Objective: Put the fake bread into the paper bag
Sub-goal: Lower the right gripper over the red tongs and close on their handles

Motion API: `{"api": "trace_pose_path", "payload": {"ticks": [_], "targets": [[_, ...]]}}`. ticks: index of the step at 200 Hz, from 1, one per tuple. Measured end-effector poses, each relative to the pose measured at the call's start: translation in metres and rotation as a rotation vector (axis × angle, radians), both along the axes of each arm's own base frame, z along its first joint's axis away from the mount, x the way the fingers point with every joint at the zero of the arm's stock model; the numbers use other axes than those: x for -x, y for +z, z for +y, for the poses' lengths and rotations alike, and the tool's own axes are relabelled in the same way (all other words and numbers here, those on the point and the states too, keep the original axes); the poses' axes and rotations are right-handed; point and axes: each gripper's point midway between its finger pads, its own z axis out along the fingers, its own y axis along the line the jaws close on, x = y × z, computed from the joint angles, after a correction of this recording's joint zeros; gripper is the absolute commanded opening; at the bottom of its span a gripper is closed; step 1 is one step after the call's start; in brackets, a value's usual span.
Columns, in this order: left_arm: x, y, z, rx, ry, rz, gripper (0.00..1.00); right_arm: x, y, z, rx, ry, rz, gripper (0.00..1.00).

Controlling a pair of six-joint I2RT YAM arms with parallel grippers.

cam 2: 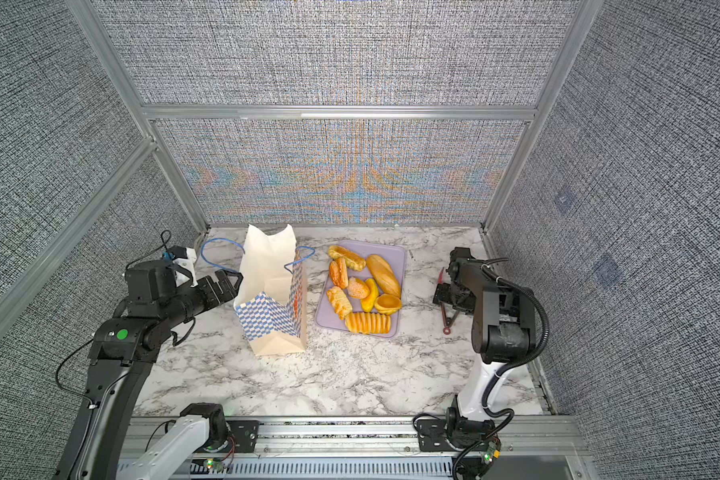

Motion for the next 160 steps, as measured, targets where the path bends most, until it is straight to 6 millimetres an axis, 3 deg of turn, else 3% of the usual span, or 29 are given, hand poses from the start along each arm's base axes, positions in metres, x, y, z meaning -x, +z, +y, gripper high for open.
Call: {"api": "trace_pose_path", "payload": {"ticks": [87,160], "targets": [[0.0002,-0.0024,0.0001,0.005,0.004,0.002,0.99,-0.0093,-0.0084,0.0051,-0.008,0.020,0.010,0.80],[0.0000,-0.0016,0.0001,0.005,0.005,0.000,0.98,-0.0073,-0.0073,0.0052,-0.002,0.011,-0.026,0.60]]}}
